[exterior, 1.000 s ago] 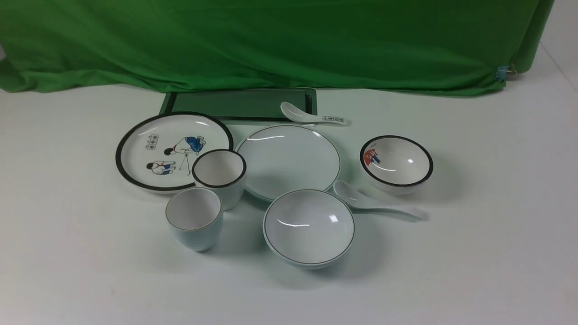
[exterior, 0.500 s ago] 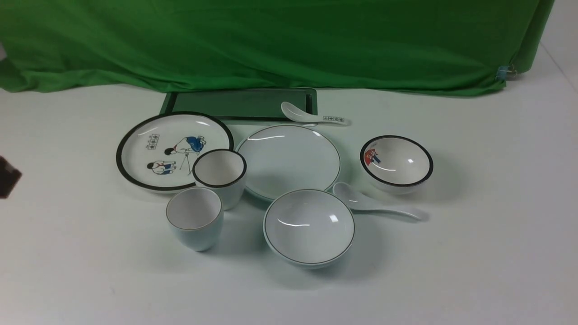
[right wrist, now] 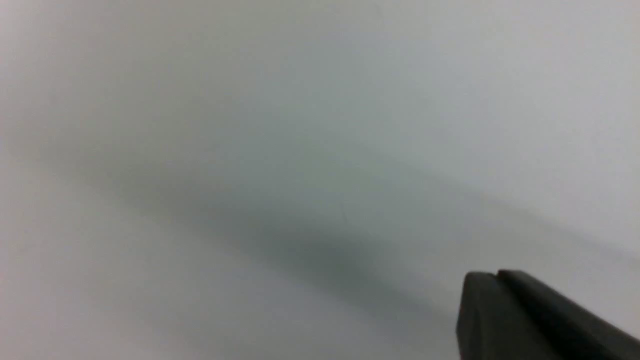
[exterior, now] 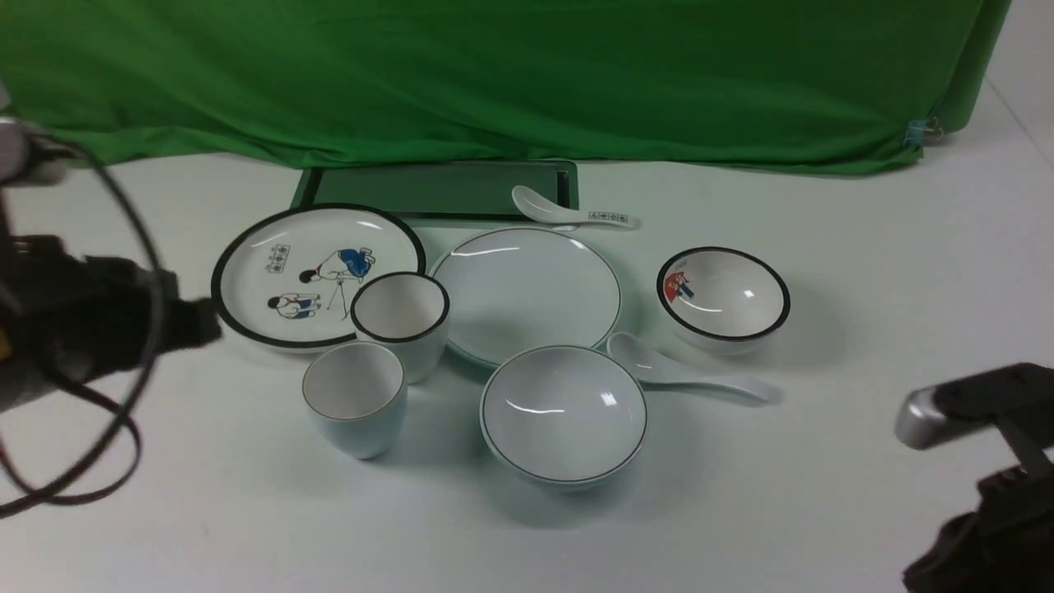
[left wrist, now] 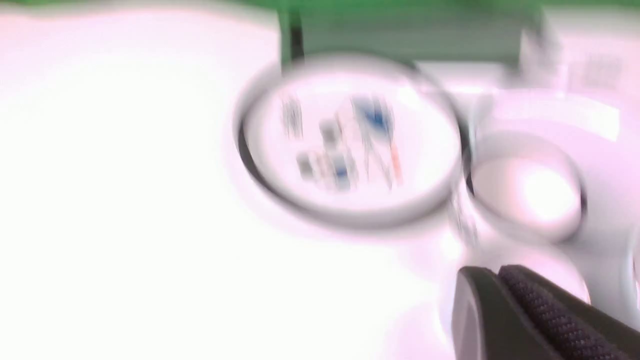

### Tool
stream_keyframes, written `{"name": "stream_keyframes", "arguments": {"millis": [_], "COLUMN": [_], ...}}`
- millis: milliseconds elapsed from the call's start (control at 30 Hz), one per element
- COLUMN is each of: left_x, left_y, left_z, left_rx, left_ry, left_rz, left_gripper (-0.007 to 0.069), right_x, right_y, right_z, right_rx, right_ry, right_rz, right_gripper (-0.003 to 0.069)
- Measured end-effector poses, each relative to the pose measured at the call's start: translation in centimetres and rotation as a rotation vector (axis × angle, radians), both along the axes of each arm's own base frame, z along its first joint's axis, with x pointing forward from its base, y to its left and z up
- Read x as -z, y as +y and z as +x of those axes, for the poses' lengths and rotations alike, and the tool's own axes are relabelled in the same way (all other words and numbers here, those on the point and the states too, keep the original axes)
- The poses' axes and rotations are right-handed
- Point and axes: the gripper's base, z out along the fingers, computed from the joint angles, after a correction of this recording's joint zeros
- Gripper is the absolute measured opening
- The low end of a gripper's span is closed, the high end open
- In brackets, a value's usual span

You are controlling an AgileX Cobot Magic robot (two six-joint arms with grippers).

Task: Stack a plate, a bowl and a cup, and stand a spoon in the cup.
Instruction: Use the right arm to grab a blue rice bowl

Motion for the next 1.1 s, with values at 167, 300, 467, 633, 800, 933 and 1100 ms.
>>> {"name": "stream_keyframes", "arguments": {"millis": [167,300,467,633,800,933,1100], "left_x": [0.3,1.3,2.5,2.7,2.7,2.7,3.0], "left_y": [-3.4,-4.7,-4.9,-4.8,-4.8,-4.6,-4.6], "left_z": [2.3,4.3,4.9,5.1,5.1,5.3,5.7], "left_rx": [0.167,0.194,0.207,0.213,0.216,0.196,0.162], "left_ry": [0.195,0.285,0.327,0.333,0.328,0.315,0.314], "left_rz": [0.029,0.006,0.031,0.053,0.067,0.079,0.072], "left_gripper": [-0.0009,-0.0007,0.0022,0.0153,0.032,0.0426,0.0465], "right_x": [-1.1,-2.2,-1.6,1.6,3.2,3.5,3.5], "right_y": [3.9,8.5,11.5,13.6,14.1,14.1,14.1], "right_z": [4.0,8.6,12.5,15.8,16.6,16.6,16.5], "right_rx": [-0.072,-0.117,-0.106,-0.083,-0.082,-0.096,-0.169], "right_ry": [-0.023,-0.109,-0.143,-0.096,-0.068,-0.068,-0.072], "right_rz": [0.022,0.065,0.09,0.08,0.067,0.062,0.041], "right_gripper": [0.0288,0.0459,0.0454,0.0391,0.0213,0.0113,0.009]}}
